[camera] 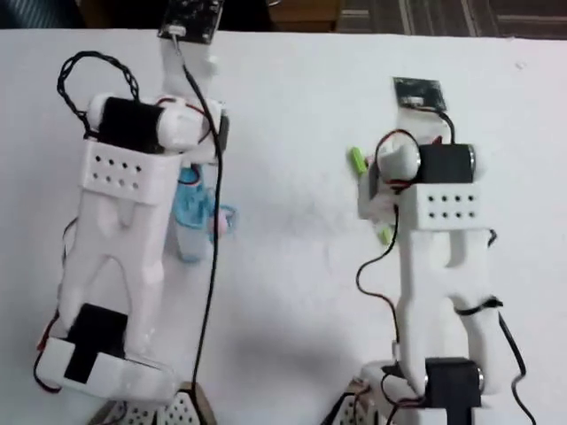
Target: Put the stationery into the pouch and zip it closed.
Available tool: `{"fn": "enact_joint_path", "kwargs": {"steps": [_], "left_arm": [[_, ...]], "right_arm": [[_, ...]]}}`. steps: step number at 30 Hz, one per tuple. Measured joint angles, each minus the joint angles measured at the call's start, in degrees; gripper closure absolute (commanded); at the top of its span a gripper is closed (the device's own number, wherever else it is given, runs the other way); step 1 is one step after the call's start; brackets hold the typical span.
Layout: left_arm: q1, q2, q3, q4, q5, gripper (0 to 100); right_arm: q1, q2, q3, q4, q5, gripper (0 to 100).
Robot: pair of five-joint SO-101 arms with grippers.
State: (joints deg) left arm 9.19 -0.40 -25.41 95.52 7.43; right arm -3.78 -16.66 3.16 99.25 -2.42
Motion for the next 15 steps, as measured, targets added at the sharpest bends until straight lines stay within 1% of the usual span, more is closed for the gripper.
{"fn": "enact_joint_path", "kwargs": {"steps": [4,6,8,10,13,15], "left_arm": [[0.09,0.7,-0.26,-0.7,2.9,98],[-0.7,0.79,-0.26,-0.79,4.13,98],[-2.11,0.79,-0.26,-0.97,5.36,98],[-2.9,0.79,-0.26,-1.05,5.8,98],[-3.43,0.79,-0.26,-1.05,5.89,98],[-3.6,0.79,-0.26,-1.05,6.07,98]], "right_arm": [[2.81,0.0,0.0,0.0,2.73,75.5],[3.08,0.0,0.0,0.35,5.36,76.5],[3.43,-1.23,0.79,0.79,8.88,74.7],[3.43,-4.66,2.55,0.79,13.36,70.4],[4.75,-12.57,7.91,0.79,21.45,64.9],[5.01,-19.6,13.45,0.79,27.25,63.9]]}}
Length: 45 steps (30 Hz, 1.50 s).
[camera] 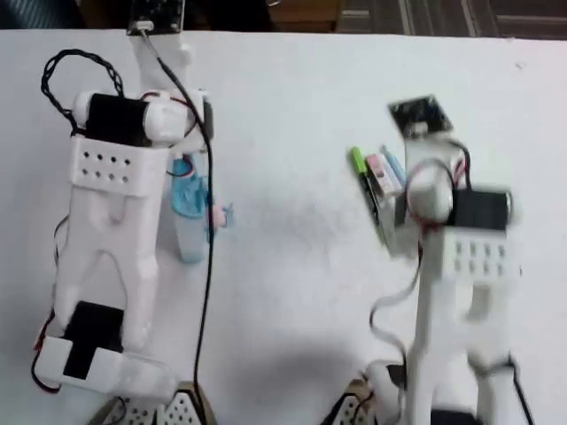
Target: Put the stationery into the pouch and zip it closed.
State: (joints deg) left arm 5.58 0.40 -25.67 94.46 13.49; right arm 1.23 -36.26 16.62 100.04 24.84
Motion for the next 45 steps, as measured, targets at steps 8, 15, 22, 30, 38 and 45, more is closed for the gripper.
{"fn": "enact_joint_path", "kwargs": {"steps": [8,15,22,30,38,45], "left_arm": [[-0.09,0.0,0.0,0.0,0.0,98],[-0.18,0.0,0.0,0.0,0.0,98],[-0.18,0.0,0.0,0.0,0.0,98],[-0.18,0.0,0.0,0.0,0.0,98],[-0.18,0.0,0.0,0.0,0.0,98],[-0.18,0.0,0.35,-0.62,0.0,98]], "right_arm": [[-7.47,-35.78,34.99,-20.92,0.7,63.8],[-28.84,-64.7,66.9,-45.8,-18.46,63.8],[-41.32,-59.87,79.47,-71.03,-26.02,63.8],[-45.1,-51.69,80.0,-90.02,-26.46,63.8],[-46.42,-37.1,75.34,-91.69,-26.46,63.8],[-46.42,-14.77,67.34,-103.03,-26.46,63.8]]}}
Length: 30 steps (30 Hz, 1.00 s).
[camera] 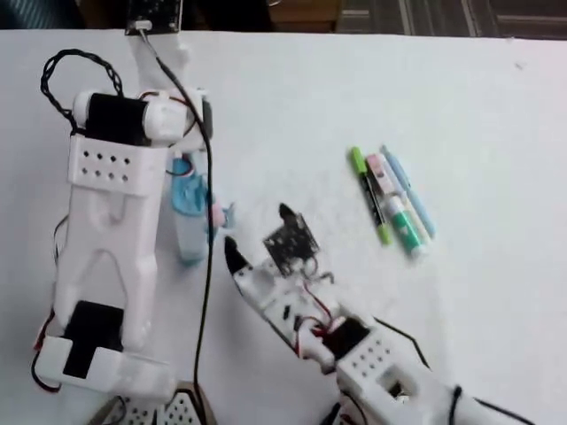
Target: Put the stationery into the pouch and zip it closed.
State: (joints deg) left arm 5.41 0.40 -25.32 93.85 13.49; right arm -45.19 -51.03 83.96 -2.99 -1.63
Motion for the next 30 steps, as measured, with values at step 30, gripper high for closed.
{"fn": "enact_joint_path", "kwargs": {"steps": [30], "left_arm": [[0.0,0.0,0.0,0.0,0.0,98]], "right_arm": [[2.2,3.52,-3.78,-9.41,0.0,63.9]]}}
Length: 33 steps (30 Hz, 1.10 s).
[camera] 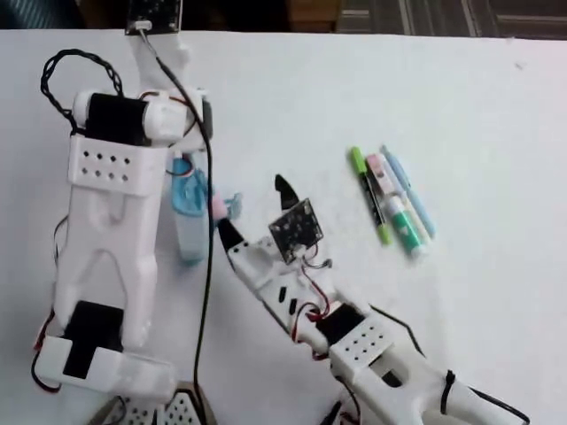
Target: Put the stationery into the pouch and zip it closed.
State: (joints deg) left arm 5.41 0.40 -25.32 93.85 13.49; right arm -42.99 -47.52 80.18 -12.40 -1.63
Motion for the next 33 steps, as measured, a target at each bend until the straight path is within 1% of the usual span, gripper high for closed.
{"fn": "enact_joint_path", "kwargs": {"steps": [4,7,12,18,22,29,33], "left_arm": [[0.0,0.0,0.0,0.0,0.0,98],[0.0,0.0,0.0,0.0,0.0,98],[0.0,0.0,0.0,0.0,0.0,98],[0.0,0.0,0.0,0.0,0.0,98],[0.0,0.0,0.0,0.0,0.0,98],[0.0,0.0,0.0,0.0,0.0,98],[0.0,0.0,0.0,0.0,0.0,98]], "right_arm": [[0.0,4.13,-0.26,-6.15,0.0,64.0],[0.44,8.09,-3.34,-8.35,0.0,64.0],[4.48,16.97,-10.9,-9.85,0.0,64.0],[9.23,28.31,-20.31,-17.41,0.0,64.0],[10.9,31.21,-22.24,-23.21,0.0,64.0],[10.02,31.12,-21.98,-30.51,8.44,64.0],[7.03,29.27,-16.18,-34.64,14.77,64.0]]}}
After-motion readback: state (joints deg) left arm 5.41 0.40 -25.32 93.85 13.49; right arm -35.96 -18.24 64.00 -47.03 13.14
